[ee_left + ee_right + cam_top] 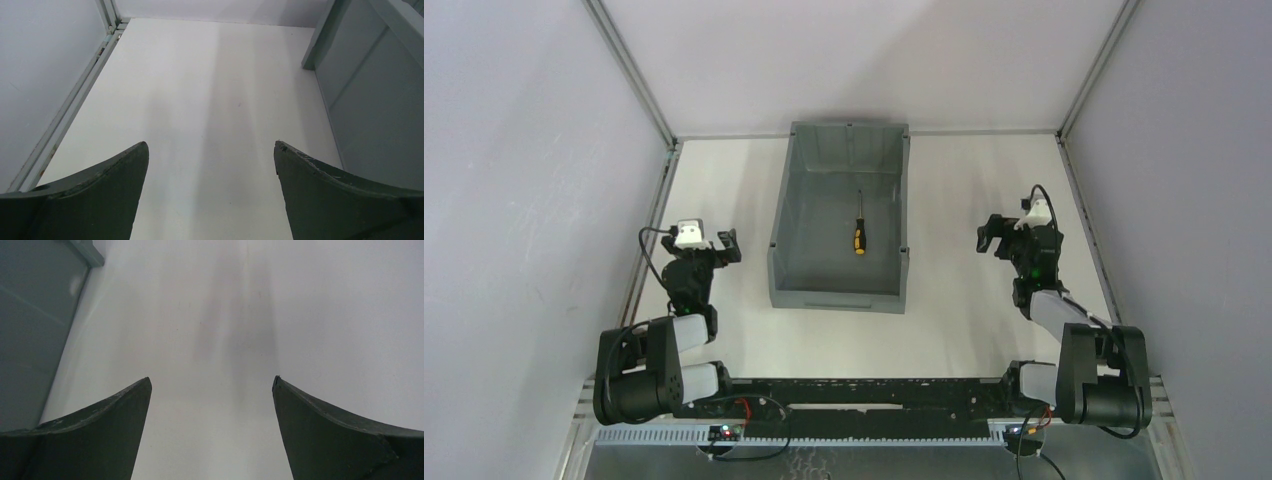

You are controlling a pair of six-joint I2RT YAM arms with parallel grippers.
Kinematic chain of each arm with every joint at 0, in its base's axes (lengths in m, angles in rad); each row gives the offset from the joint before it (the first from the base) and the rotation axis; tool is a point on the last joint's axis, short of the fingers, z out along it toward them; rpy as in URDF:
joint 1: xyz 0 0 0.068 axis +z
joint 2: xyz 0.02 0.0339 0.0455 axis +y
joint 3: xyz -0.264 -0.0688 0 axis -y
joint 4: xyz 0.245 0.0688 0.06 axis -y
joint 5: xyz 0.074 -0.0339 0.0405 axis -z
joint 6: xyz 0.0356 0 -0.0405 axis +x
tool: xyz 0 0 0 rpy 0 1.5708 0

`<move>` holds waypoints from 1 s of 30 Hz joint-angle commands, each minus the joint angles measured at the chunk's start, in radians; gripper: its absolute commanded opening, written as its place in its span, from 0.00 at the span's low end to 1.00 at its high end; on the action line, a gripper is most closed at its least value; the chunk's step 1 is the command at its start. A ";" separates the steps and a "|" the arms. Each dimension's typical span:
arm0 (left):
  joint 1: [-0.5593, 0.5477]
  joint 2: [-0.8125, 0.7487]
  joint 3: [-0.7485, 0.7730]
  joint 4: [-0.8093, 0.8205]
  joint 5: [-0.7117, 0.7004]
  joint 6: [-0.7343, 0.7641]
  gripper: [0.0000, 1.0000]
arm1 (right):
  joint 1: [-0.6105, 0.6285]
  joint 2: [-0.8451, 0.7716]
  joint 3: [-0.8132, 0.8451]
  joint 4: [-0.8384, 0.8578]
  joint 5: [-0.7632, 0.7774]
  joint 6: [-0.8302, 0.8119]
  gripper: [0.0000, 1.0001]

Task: Put the screwdriver in the bin
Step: Reset both arms

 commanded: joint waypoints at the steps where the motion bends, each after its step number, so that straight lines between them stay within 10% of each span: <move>1: -0.003 0.001 -0.028 0.101 0.008 -0.012 1.00 | -0.005 0.002 -0.023 0.139 0.020 0.022 1.00; 30: -0.003 0.000 -0.028 0.102 0.008 -0.013 1.00 | 0.045 0.123 -0.120 0.404 0.034 -0.036 1.00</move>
